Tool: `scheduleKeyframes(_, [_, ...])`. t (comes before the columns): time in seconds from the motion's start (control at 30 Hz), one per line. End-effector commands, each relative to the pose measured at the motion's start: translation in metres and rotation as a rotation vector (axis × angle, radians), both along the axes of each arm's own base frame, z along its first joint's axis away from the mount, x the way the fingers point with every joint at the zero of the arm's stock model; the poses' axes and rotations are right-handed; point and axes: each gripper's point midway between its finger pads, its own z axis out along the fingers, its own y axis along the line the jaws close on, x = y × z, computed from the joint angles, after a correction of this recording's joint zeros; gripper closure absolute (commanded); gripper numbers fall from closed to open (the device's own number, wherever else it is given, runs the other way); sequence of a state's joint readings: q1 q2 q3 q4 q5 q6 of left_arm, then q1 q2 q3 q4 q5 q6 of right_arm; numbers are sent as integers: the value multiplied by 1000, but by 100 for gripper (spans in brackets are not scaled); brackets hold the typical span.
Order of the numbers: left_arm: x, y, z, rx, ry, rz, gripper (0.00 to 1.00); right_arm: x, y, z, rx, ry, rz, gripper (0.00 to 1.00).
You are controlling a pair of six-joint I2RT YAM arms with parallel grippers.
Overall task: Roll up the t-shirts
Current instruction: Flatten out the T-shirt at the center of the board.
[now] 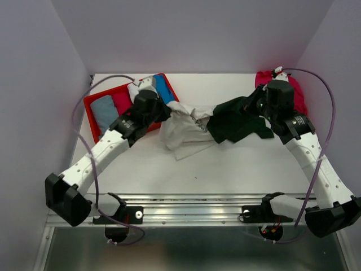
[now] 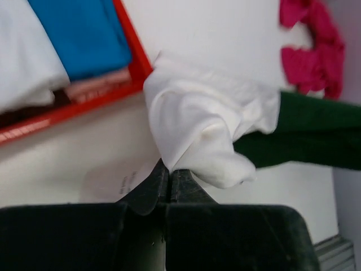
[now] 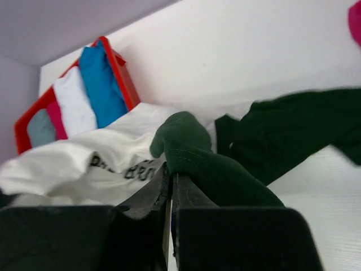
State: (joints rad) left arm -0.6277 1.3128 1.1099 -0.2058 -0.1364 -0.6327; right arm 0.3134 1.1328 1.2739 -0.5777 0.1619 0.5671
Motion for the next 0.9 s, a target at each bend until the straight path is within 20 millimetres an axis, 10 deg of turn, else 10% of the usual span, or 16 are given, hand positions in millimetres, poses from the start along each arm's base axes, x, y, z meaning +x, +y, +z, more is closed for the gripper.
scheduleKeyframes(0.0, [12,63,152,-27,-316,105,100,16,20,89,106,-208,81,99])
scheduleKeyframes(0.17, [-1,115,287,-49,-577,191,100,8,19,192,135,-446,108,99])
scheduleKeyframes(0.37, [-39,152,361,-99,-761,291,100,-35,7,256,150,-650,124,99])
scheduleKeyframes(0.87, [-96,134,395,-209,-859,91,100,-138,-49,335,143,-919,1,99])
